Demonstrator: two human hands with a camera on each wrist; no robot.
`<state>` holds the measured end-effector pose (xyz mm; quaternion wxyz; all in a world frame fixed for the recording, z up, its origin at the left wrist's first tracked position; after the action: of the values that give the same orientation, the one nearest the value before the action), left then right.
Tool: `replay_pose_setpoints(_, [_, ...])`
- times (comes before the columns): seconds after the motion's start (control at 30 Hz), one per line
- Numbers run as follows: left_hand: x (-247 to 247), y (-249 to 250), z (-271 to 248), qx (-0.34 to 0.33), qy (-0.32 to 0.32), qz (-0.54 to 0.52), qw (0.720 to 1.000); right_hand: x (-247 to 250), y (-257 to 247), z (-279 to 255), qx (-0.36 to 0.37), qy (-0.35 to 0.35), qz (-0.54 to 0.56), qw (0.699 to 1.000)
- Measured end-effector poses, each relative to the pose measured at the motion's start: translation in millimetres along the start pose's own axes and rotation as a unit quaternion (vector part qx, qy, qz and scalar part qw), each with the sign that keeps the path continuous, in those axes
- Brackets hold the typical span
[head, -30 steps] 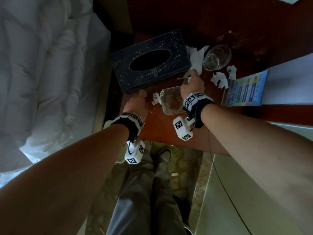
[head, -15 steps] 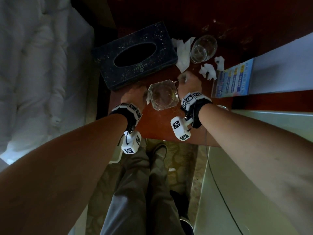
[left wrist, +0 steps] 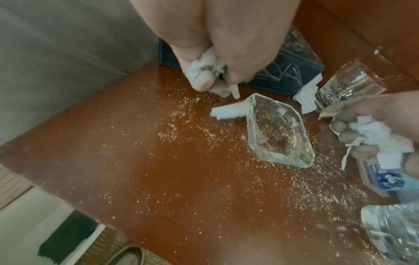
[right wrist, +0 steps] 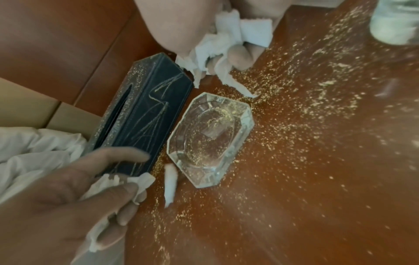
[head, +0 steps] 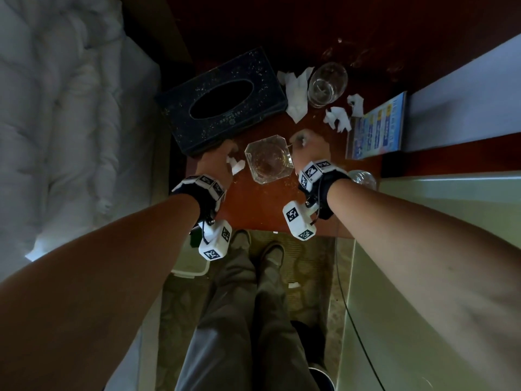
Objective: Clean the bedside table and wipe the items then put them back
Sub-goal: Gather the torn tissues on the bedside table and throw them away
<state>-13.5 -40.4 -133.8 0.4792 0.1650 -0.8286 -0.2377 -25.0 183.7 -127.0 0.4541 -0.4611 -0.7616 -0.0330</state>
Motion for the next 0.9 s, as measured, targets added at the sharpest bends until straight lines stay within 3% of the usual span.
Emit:
replay_pose_setpoints(0.23, [-8, -2, 5, -0.003, 0.001, 0.05, 0.999, 3, 9, -6, 0.02, 0.0, -0.007, 1.0])
replay_pose_setpoints(0.37, [-20, -7, 6, 0.006, -0.032, 0.073, 0.997, 3, 15, -5, 0.023, 0.003, -0.015, 1.0])
replay_pose_setpoints(0.6, [-37, -9, 19, 0.003, -0.08, 0.155, 0.985, 20, 29, 10, -0.028, 0.053, 0.019, 0.998])
replay_pose_setpoints(0.77, [-36, -11, 19, -0.008, -0.085, 0.148, 0.985, 38, 20, 22, -0.059, 0.097, 0.027, 0.993])
replay_pose_setpoints(0.9, [-27, -3, 23, 0.008, -0.095, 0.139, 0.986, 43, 12, 36, -0.077, 0.077, -0.015, 0.994])
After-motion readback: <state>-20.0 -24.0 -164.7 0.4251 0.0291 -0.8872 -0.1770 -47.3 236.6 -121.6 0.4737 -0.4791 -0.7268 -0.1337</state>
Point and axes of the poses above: each hand's wrist, its own z-axis towards the middle knuckle, its own x-axis out of the back of the hand, y = z × x, the point moved 7 cm from there along z, towards the middle knuckle, and after that the axes turned 13 degrees about -x, right-handed, at the moved point
